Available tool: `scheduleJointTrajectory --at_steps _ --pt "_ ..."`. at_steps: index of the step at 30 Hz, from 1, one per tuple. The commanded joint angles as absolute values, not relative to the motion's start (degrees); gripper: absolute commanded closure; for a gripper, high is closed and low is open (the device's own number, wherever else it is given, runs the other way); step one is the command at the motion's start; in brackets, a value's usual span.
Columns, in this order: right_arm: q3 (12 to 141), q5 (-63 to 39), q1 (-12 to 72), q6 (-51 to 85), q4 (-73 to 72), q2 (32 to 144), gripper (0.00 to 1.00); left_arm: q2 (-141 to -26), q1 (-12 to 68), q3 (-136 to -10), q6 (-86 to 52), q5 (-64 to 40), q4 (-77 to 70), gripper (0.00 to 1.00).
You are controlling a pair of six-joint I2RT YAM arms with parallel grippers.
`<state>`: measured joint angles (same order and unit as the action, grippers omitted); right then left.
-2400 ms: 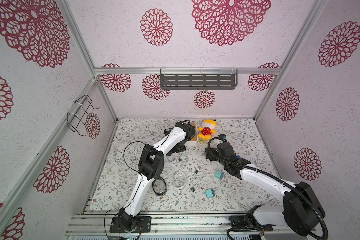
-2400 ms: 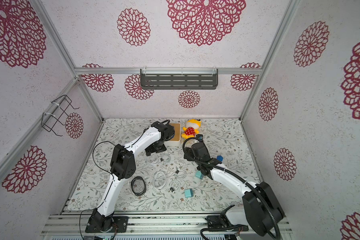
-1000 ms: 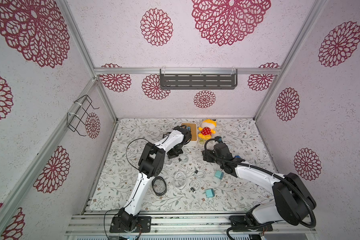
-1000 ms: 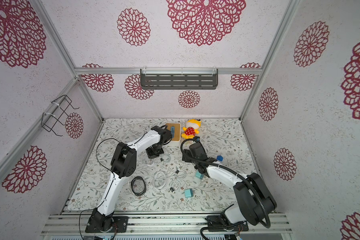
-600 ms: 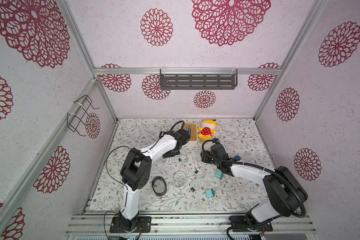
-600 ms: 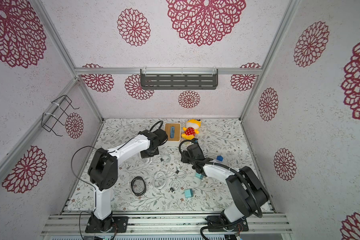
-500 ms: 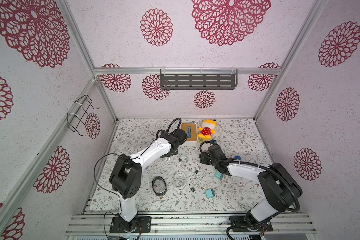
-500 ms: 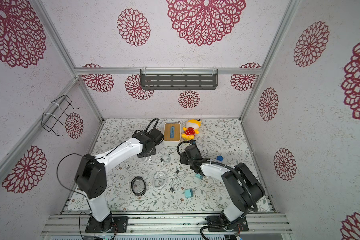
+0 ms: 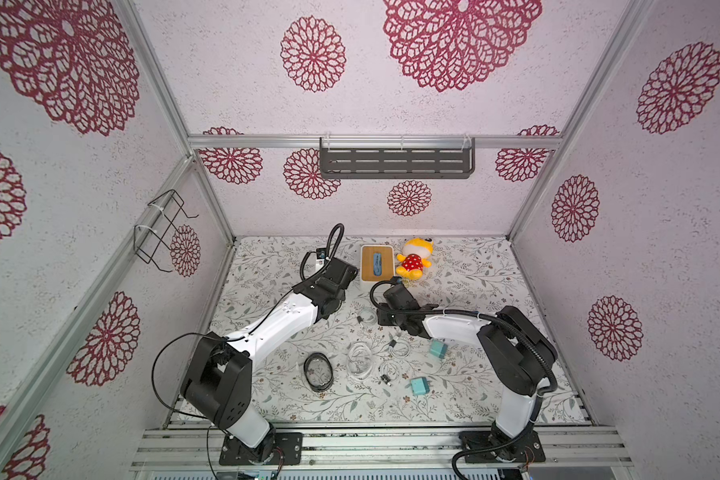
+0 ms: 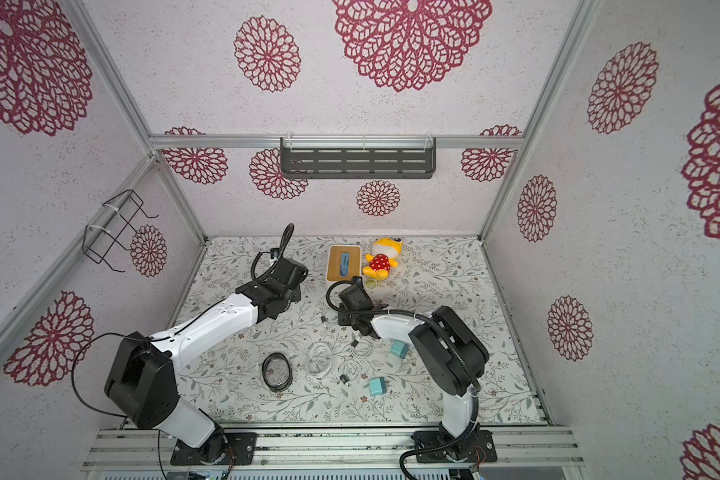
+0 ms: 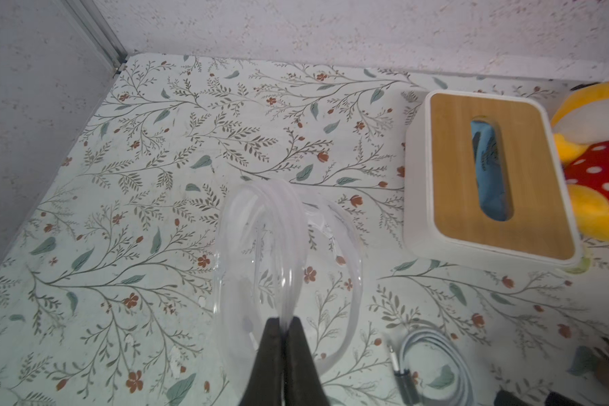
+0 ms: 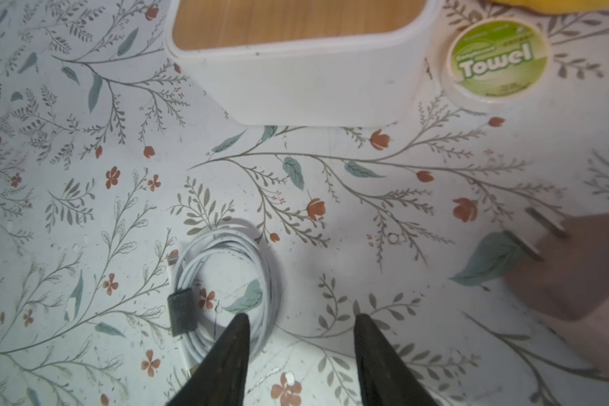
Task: Pack away charging kits
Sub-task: Pick up the charging cable from the center of the board.
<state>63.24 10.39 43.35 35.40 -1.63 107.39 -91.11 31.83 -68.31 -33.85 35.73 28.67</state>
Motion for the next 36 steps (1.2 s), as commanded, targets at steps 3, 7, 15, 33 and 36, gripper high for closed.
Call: scheduleJointTrajectory --at_steps 3,7,15,33,36 --pt "69.4 15.9 46.5 32.0 6.2 110.6 0.50 -81.6 28.5 -62.4 -32.1 34.9 21.1 1.00" --pt "71.3 17.4 46.9 30.7 8.7 112.9 0.51 -79.2 28.3 -59.5 -30.4 36.5 18.5 1.00" --pt "74.6 19.2 47.1 30.4 12.5 116.4 0.62 -76.8 27.8 -57.1 -29.7 29.8 15.2 1.00" --pt "70.6 22.0 46.9 32.6 10.2 111.3 1.00 -79.1 27.0 -57.3 -29.3 16.0 12.5 1.00" --pt "67.9 24.2 46.8 33.6 10.0 106.4 1.00 -80.3 26.8 -57.6 -29.2 10.8 11.5 1.00"
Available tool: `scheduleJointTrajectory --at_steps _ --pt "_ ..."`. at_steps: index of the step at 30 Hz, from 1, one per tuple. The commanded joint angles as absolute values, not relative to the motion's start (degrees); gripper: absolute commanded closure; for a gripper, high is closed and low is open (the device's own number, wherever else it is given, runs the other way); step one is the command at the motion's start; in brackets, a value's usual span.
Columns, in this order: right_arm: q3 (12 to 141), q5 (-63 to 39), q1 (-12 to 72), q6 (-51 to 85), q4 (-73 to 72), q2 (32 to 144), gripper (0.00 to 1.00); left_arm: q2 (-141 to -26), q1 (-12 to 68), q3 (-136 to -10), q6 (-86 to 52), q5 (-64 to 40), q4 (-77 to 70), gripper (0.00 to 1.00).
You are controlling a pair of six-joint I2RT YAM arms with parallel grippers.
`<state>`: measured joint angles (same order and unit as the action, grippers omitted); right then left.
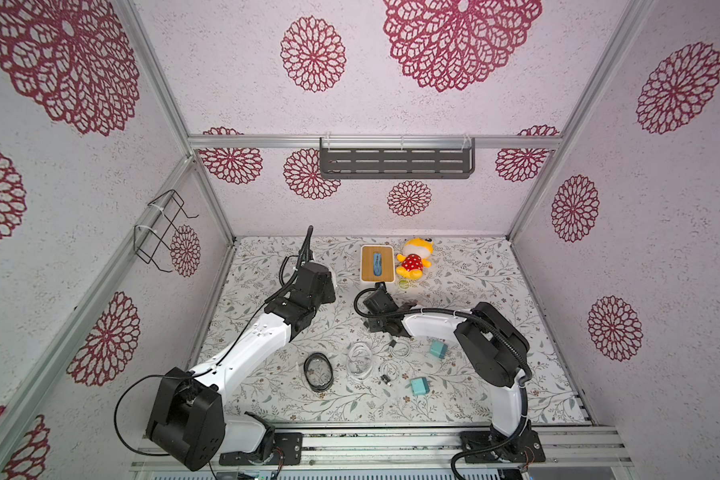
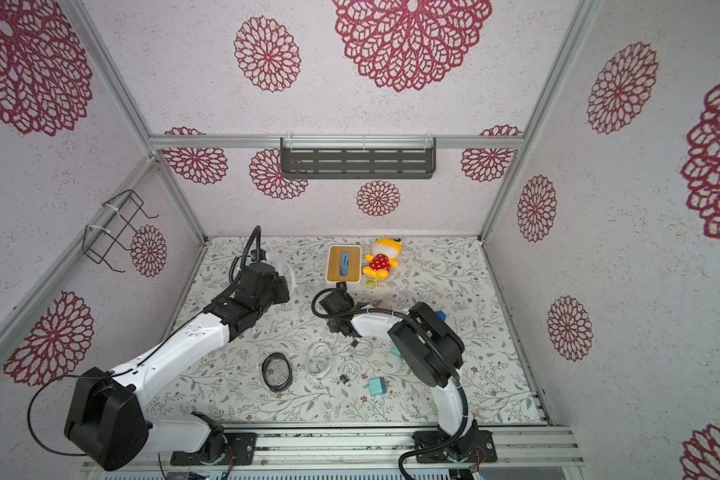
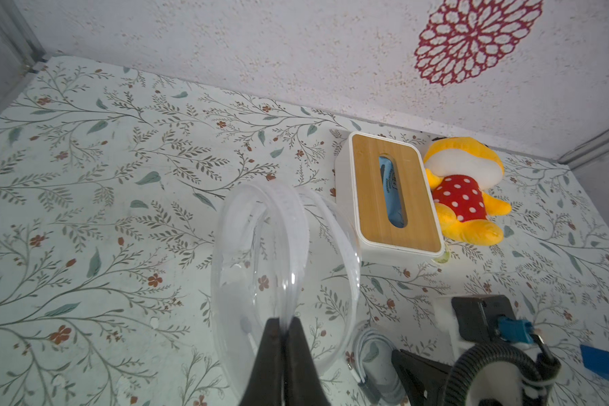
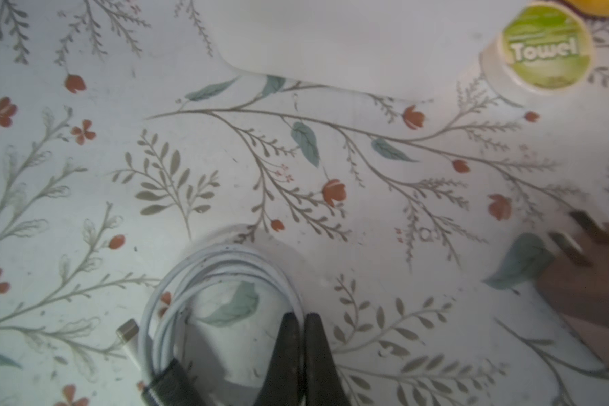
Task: Pack away charging kits
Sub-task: Pick up the charging cable from the center of the board, then place the charging cable in the storage bag.
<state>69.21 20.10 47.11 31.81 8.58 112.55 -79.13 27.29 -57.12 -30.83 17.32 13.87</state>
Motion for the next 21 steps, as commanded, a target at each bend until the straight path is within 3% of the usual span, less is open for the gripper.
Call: scheduleJointTrajectory --at_steps 1,10,21 --pt "66.8 24.8 46.8 34.0 9.9 104.5 1.00 -80.8 26.8 -57.7 -29.0 8.6 10.9 1.00" --pt "62.9 23.1 46.8 36.6 7.5 89.2 1.00 -85.2 26.8 -59.3 -29.5 1.9 10.1 1.00" --pt "76.0 19.2 47.5 37.1 9.7 98.1 1.00 -86.4 26.8 -59.8 -29.7 -3.1 9.0 1.00"
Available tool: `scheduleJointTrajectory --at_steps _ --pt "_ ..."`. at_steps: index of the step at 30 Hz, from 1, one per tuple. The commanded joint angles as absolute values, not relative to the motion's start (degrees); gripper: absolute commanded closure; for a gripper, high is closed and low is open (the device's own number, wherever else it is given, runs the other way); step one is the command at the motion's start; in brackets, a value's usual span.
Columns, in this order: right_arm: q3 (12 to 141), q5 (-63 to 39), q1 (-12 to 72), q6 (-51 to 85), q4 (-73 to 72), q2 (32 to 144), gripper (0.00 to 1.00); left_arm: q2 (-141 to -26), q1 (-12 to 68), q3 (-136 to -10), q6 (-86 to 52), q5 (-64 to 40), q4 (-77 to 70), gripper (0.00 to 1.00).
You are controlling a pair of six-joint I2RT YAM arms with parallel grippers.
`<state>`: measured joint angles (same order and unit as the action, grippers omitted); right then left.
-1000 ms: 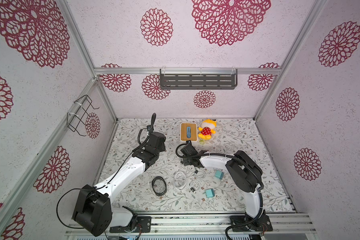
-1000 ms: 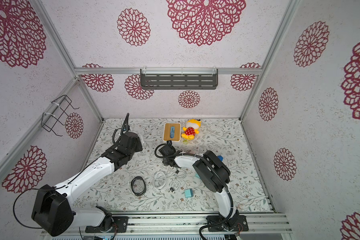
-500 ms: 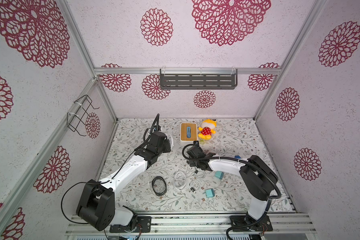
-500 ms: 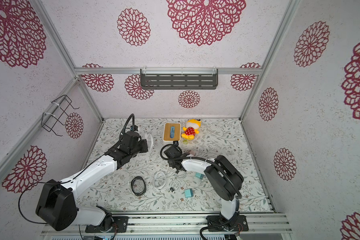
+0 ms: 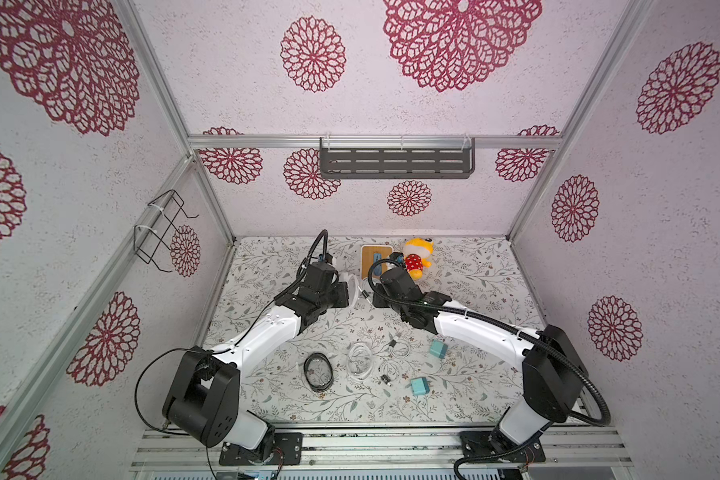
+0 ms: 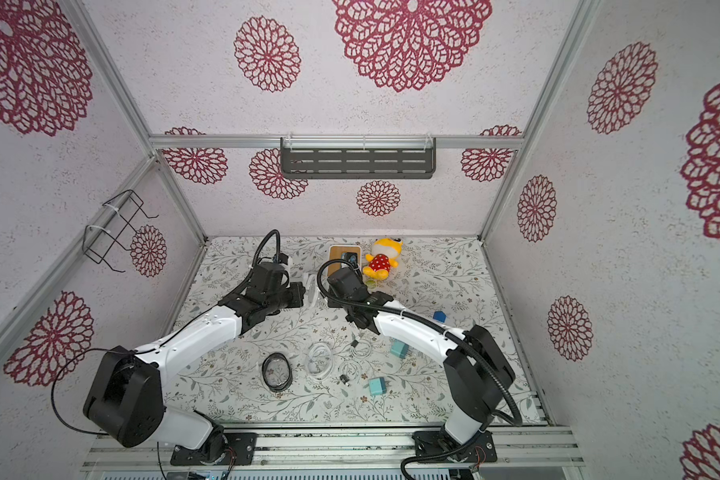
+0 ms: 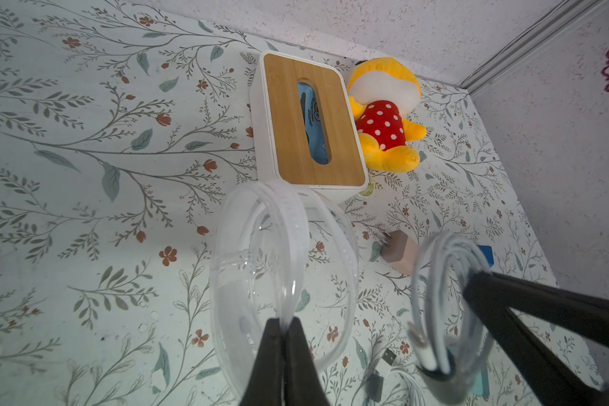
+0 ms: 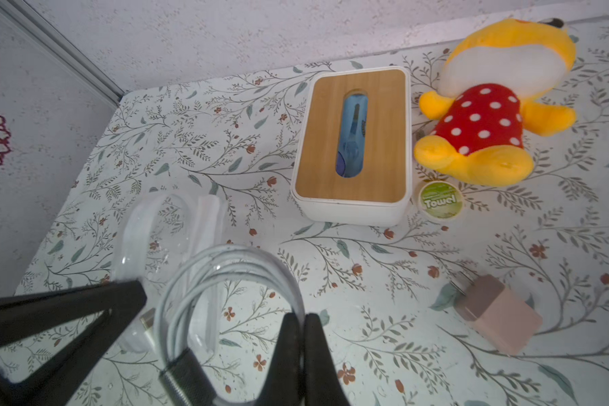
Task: Pack away charging kits
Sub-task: Place the charging cable in the storage bag.
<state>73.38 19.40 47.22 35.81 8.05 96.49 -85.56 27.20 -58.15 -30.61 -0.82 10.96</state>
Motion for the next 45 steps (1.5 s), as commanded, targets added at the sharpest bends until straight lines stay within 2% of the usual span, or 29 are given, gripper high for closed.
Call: scheduleJointTrajectory --at_steps 1,13,27,37,45 --pt "76.7 19.3 47.5 37.2 9.8 99.2 1.00 -86.5 26.8 -59.8 -29.5 -3.7 8.9 1.00" --pt "81.3 21.2 47.5 37.8 12.6 106.9 1.00 -87.5 26.8 -59.2 -29.8 -13.4 5.3 1.00" --pt "80.4 21.9 47.4 38.4 10.6 108.0 1.00 -91.5 24.0 -58.9 -34.9 -23.3 0.5 1.00" --pt "80.1 21.3 47.0 38.2 7.5 108.8 1.00 -93.9 21.5 -56.6 -40.7 -35.2 -9.1 1.00" --pt "79.7 22.8 45.9 38.3 8.1 109.1 1.00 -96.5 19.8 -56.4 -44.4 -38.7 -12.9 1.00"
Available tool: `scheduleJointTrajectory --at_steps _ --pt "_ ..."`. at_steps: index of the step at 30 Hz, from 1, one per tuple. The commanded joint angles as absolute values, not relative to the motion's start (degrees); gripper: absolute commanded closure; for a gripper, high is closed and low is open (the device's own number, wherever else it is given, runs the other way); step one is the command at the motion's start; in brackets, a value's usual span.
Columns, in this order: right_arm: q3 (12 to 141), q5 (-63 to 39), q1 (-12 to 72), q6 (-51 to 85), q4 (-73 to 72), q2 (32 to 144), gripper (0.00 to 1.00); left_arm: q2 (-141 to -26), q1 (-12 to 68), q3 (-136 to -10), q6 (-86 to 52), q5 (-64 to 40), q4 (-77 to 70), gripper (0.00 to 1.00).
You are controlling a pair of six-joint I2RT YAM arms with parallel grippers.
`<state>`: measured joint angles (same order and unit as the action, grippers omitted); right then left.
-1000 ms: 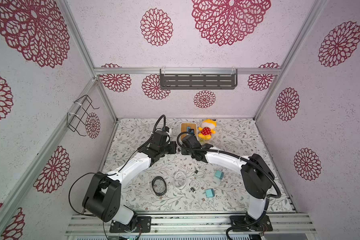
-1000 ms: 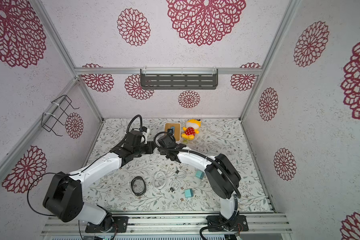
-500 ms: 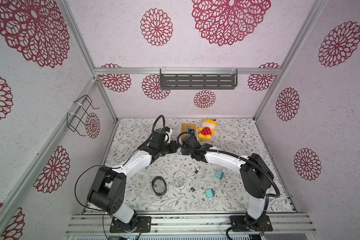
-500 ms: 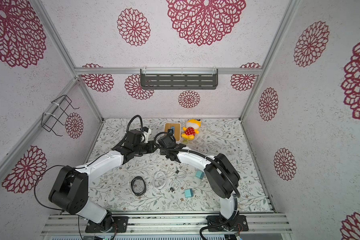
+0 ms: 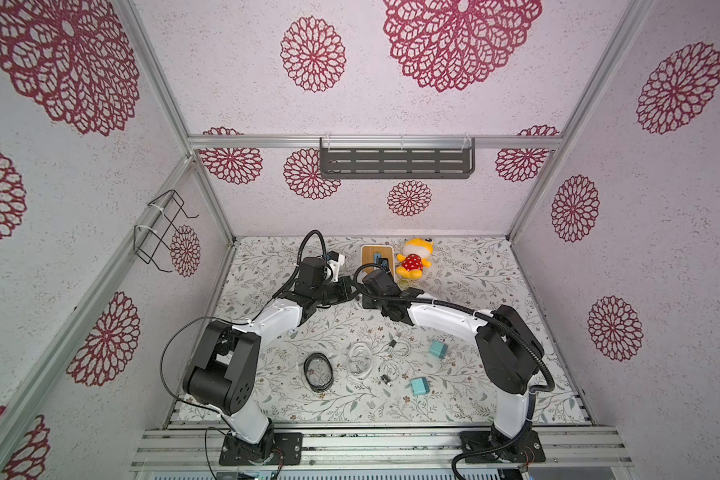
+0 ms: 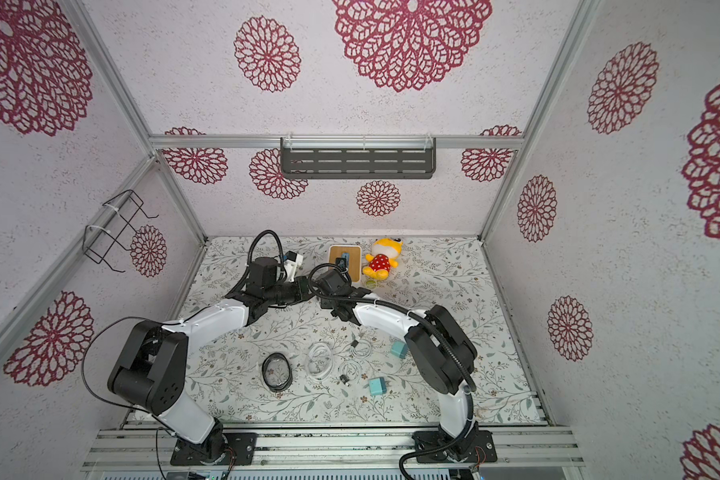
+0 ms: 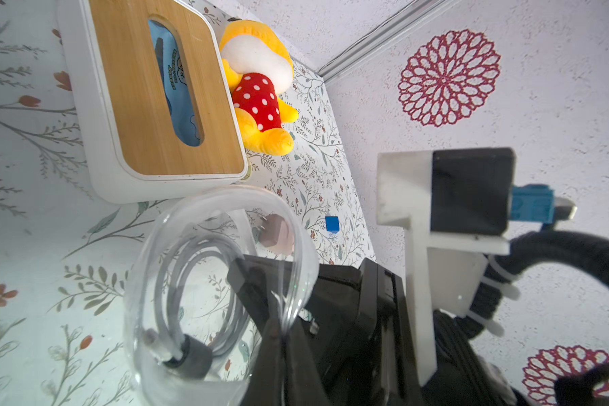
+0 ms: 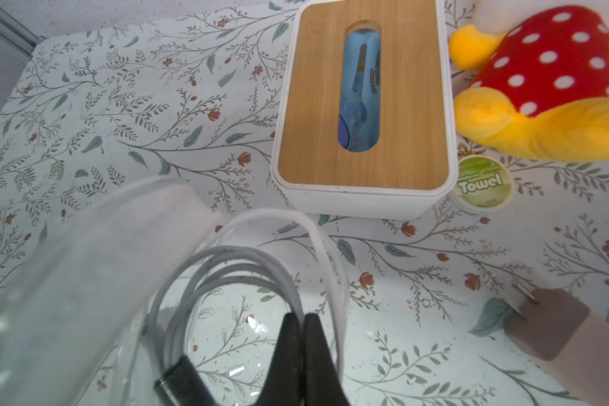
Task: Pack away charging kits
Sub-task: Place the charging cable in the storage bag.
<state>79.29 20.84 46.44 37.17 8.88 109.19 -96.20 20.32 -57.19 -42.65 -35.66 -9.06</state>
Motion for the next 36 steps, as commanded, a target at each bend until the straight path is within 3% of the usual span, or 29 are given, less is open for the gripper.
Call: scheduleJointTrajectory --at_steps 1,17,24,36 --pt "79.8 23.4 45.9 38.2 8.3 109.2 1.00 -96.2 19.7 -56.2 -44.4 -38.1 -12.6 1.00" --pt "83.5 27.8 45.9 40.7 12.6 112.2 1.00 -95.4 19.7 -55.3 -44.5 -35.2 -12.5 1.00" --pt "82.6 26.8 46.0 40.5 11.8 109.2 0.71 -95.7 19.7 -56.7 -43.3 -30.3 -7.2 1.00" --pt "75.9 26.8 45.5 40.2 11.7 99.7 0.47 -97.0 19.8 -59.6 -41.7 -23.2 0.8 1.00"
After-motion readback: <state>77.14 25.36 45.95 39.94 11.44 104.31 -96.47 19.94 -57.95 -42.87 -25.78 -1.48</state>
